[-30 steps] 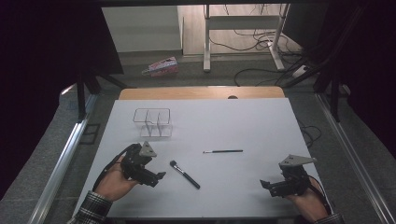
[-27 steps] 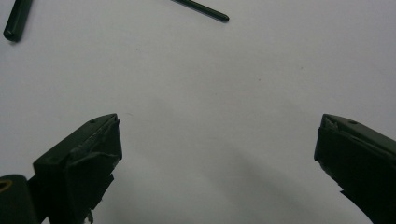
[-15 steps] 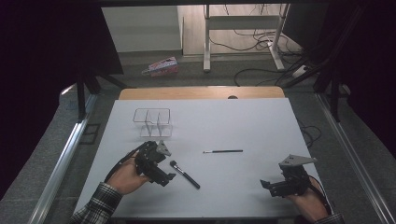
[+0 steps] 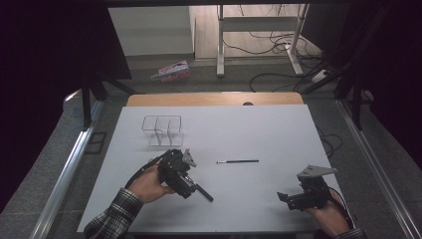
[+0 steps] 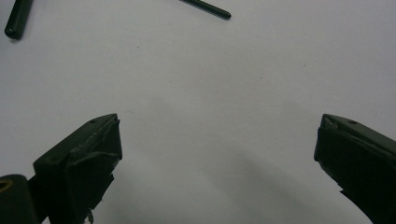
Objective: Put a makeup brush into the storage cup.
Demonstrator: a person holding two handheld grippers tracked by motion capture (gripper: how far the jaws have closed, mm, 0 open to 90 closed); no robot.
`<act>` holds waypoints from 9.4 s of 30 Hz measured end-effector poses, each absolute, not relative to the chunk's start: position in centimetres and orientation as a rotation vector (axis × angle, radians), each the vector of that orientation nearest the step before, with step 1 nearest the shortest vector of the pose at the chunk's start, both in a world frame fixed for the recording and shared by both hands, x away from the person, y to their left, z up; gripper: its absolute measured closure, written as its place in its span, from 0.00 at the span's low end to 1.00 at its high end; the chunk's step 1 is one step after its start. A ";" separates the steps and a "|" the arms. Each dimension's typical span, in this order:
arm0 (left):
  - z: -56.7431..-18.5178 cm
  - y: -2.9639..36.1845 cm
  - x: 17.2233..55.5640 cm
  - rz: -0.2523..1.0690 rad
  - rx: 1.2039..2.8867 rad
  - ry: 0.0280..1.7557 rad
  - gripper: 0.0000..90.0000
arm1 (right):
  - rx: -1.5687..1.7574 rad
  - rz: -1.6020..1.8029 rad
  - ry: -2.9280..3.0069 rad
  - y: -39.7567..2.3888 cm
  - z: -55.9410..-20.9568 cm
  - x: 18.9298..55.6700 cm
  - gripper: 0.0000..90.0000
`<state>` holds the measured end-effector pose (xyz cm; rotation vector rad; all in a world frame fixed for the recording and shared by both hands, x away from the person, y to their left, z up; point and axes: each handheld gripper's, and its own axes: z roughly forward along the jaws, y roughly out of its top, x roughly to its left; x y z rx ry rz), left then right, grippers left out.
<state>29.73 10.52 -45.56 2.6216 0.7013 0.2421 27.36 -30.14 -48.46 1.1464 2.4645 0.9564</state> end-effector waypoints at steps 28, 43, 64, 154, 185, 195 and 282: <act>-48.3 8.5 30.4 0.142 2.640 0.612 0.04 | 1.139 0.954 2.474 -30.2 -48.5 27.3 0.02; -50.3 7.8 30.4 0.087 2.655 0.573 0.07 | 1.125 0.949 2.490 -30.1 -48.7 27.3 0.02; -51.1 8.1 29.6 0.047 2.709 0.512 0.71 | 1.101 0.957 2.493 -29.9 -48.5 27.2 0.04; -47.9 11.7 24.3 0.166 2.241 0.599 0.88 | 0.844 1.059 2.616 -24.7 -46.3 27.1 0.02; -47.6 8.2 25.0 0.044 2.467 0.393 0.88 | 0.470 1.020 2.811 -18.8 -45.5 26.8 0.30; -47.7 6.7 24.9 0.032 2.524 0.317 0.88 | 0.330 0.989 2.856 -17.1 -45.9 26.4 0.43; -47.4 12.6 26.5 0.031 1.931 0.839 0.03 | 0.419 1.143 2.610 -18.5 -44.3 26.4 0.88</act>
